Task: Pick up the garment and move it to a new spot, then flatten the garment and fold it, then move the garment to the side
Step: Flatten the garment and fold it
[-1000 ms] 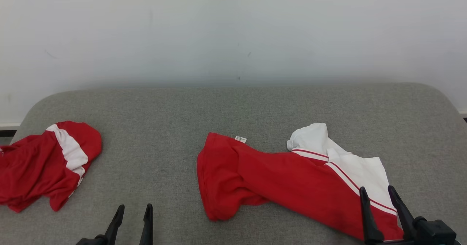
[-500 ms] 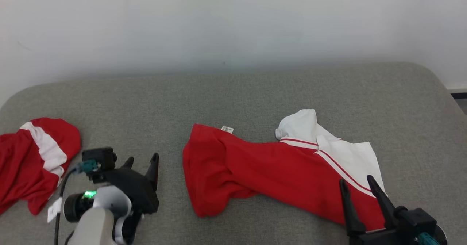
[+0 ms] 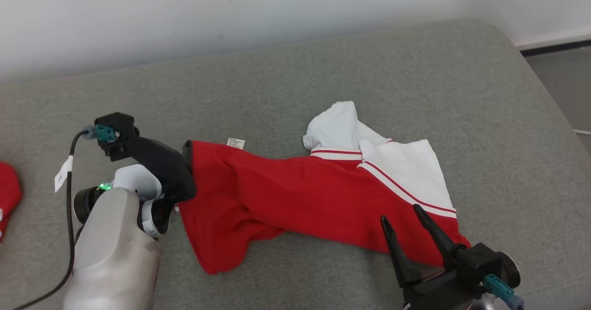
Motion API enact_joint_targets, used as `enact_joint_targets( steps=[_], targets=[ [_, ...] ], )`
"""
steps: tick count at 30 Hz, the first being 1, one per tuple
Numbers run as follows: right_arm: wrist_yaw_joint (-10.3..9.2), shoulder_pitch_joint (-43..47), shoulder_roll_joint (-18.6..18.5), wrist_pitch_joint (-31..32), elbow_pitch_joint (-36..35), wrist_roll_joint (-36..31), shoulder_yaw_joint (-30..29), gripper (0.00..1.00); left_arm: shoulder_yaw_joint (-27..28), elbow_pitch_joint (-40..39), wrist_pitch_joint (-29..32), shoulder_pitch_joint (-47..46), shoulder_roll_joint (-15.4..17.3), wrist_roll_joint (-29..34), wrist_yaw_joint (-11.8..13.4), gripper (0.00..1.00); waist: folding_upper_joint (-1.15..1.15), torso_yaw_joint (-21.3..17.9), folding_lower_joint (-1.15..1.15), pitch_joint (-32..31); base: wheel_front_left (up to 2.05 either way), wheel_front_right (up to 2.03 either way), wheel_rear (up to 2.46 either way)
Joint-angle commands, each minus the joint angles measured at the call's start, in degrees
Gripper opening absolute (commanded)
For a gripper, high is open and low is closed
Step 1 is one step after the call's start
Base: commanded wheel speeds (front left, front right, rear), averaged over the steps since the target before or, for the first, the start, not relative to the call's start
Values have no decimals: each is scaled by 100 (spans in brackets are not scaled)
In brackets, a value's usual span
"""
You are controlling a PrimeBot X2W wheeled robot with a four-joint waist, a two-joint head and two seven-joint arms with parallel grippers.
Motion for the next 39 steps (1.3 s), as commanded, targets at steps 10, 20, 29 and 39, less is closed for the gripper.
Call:
enact_joint_targets(
  steps=[10,20,29,39],
  targets=[
    [-13,-198,-108,-119,187,130,103,100,-124,770,232,-502,-20,-21,258,100,-1,-318,-1,291,0,0,0],
    [-13,-230,-118,-165,233,183,65,100,-265,850,-146,-731,-29,-46,-20,0,-1,-284,-1,289,0,0,0],
    [-13,-206,-101,-196,286,217,-31,100,-498,427,-1720,-1158,-46,44,-475,0,-1,-82,-1,157,0,0,0],
    [-13,-40,-88,-163,199,190,-300,100,-1252,-326,-2156,-688,-57,-765,-747,0,-1,474,-1,61,0,0,0]
  ],
)
